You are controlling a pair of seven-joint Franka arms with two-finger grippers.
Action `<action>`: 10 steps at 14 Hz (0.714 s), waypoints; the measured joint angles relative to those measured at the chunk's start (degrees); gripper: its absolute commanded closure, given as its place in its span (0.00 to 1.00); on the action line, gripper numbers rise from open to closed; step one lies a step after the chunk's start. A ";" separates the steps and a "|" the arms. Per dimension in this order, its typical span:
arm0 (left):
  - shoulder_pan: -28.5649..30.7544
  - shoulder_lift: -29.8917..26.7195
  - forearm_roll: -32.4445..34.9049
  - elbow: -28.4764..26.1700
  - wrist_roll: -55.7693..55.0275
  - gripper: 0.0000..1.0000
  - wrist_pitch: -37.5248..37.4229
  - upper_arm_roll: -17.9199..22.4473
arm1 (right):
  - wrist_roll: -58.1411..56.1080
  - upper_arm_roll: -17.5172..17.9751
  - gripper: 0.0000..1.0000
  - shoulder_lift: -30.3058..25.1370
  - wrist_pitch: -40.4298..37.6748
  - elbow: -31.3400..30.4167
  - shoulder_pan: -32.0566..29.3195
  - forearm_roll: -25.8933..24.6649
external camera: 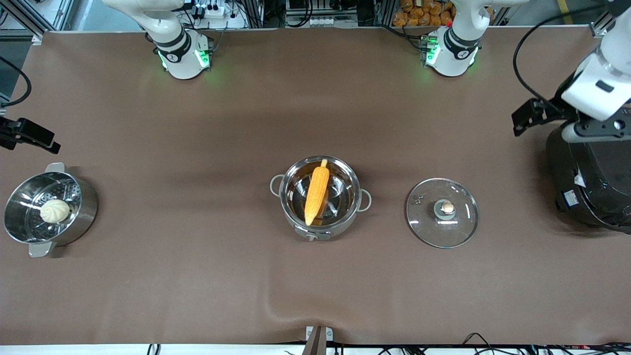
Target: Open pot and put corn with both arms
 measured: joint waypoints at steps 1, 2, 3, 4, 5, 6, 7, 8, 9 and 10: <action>0.17 -0.16 -1.10 0.99 1.65 0.00 -1.85 -0.02 | -0.01 -0.02 0.00 -0.96 0.07 -0.97 -0.03 -0.05; 0.43 -0.19 -1.75 1.52 3.06 0.00 -3.21 -0.02 | -0.03 -0.05 0.00 -1.54 0.09 -1.27 -0.09 -0.15; 0.62 -0.18 -1.89 1.73 4.45 0.00 -3.90 -0.02 | -0.03 -0.08 0.00 -1.88 0.07 -1.26 -0.34 -0.24; 0.73 -0.18 -1.91 1.80 5.87 0.00 -4.10 -0.01 | -0.03 -0.07 0.00 -2.05 -0.03 -1.26 -0.85 -0.27; 0.76 -0.18 -1.91 1.82 7.02 0.00 -4.17 -0.01 | -0.18 -0.08 0.00 -2.12 -0.08 -1.26 -1.40 -0.27; 0.77 -0.17 -1.91 1.83 7.45 0.00 -4.18 -0.02 | -0.67 -0.08 0.00 -2.12 -0.18 -1.26 -1.79 -0.27; 0.77 -0.17 -1.91 1.83 7.68 0.00 -4.19 -0.02 | -1.45 -0.06 0.00 -2.12 -0.62 -1.26 -1.86 -0.27; 0.77 -0.16 -1.91 1.83 7.74 0.00 -4.21 -0.04 | -2.20 0.09 0.00 -2.12 -1.39 -1.26 -1.85 -0.30; 0.77 -0.16 -1.91 1.84 7.74 0.00 -4.21 -0.11 | -2.72 0.26 0.00 -2.12 -1.92 -1.26 -1.85 -0.33; 0.77 -0.16 -1.91 1.85 7.74 0.00 -4.22 -0.26 | -2.91 0.41 0.00 -2.12 -2.13 -1.26 -1.85 -0.34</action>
